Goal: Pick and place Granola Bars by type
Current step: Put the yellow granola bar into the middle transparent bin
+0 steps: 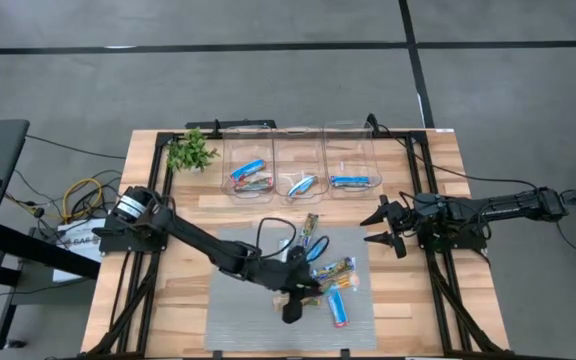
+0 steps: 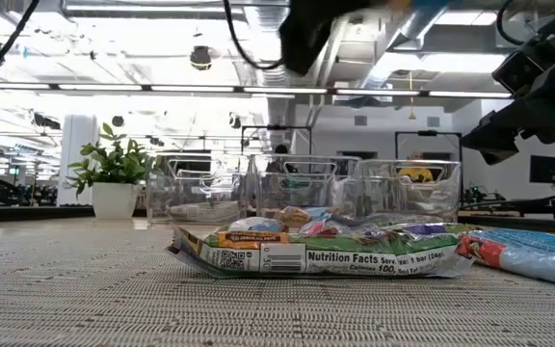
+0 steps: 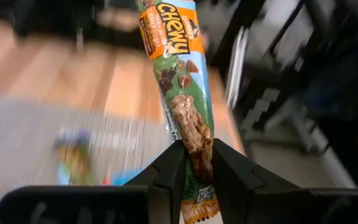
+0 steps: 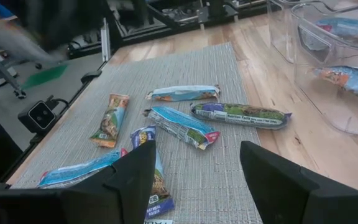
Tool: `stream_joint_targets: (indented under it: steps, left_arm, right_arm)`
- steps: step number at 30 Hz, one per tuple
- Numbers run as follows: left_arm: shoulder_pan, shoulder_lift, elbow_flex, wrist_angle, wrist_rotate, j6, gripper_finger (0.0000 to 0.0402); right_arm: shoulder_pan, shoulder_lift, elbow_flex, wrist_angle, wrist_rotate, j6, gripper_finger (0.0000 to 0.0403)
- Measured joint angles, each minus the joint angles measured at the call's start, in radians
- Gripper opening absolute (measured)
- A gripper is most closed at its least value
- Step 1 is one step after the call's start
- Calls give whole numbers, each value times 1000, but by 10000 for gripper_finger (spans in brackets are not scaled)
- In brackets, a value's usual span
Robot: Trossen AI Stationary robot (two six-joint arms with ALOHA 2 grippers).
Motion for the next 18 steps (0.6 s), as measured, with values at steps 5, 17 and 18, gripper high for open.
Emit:
stream_joint_targets:
  steps: [5,17,18]
  left_arm:
    - [31,0,67,113,12,1,65]
    - [86,0,162,118,75,82,65]
    - [91,0,163,111,74,82,65]
  right_arm:
    - [0,0,0,0,0,0,226]
    - [0,0,0,0,0,0,226]
    - [0,0,0,0,0,0,226]
